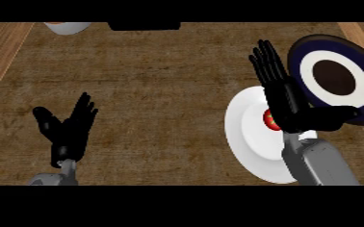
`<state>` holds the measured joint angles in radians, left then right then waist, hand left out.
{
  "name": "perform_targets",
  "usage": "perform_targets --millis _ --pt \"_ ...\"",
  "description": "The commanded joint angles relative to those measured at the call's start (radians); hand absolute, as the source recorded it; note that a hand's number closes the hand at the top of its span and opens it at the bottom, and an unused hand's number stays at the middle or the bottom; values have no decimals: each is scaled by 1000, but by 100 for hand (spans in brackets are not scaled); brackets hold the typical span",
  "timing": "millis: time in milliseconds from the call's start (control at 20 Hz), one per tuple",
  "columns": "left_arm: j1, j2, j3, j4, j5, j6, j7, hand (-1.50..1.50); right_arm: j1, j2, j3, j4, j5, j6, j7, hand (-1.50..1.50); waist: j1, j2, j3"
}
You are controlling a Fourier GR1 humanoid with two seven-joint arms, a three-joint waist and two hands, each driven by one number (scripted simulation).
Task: Pick the tomato from the plate and place it in the plate
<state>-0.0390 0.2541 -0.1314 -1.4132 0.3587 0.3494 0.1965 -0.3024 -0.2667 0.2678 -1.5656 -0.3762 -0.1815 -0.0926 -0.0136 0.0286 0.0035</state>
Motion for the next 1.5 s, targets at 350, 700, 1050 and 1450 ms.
perform_targets --millis 350,700,1050,1450 --pt "-12 78 -52 3 -152 -4 -36 0 4 -464 -85 44 306 139 23 150 -33 -44 -32" --pt "10 88 -66 -13 -163 -23 -44 0 256 -109 -187 168 88 -13 -296 -150 -16 -24 8" --pt "-5 65 -84 -12 -194 -29 -40 0 270 -294 -132 342 249 264 -569 -150 17 -27 -3" --pt "-23 59 -79 2 -203 -38 -32 0 176 -456 -64 234 526 127 -270 -150 13 -30 -5"
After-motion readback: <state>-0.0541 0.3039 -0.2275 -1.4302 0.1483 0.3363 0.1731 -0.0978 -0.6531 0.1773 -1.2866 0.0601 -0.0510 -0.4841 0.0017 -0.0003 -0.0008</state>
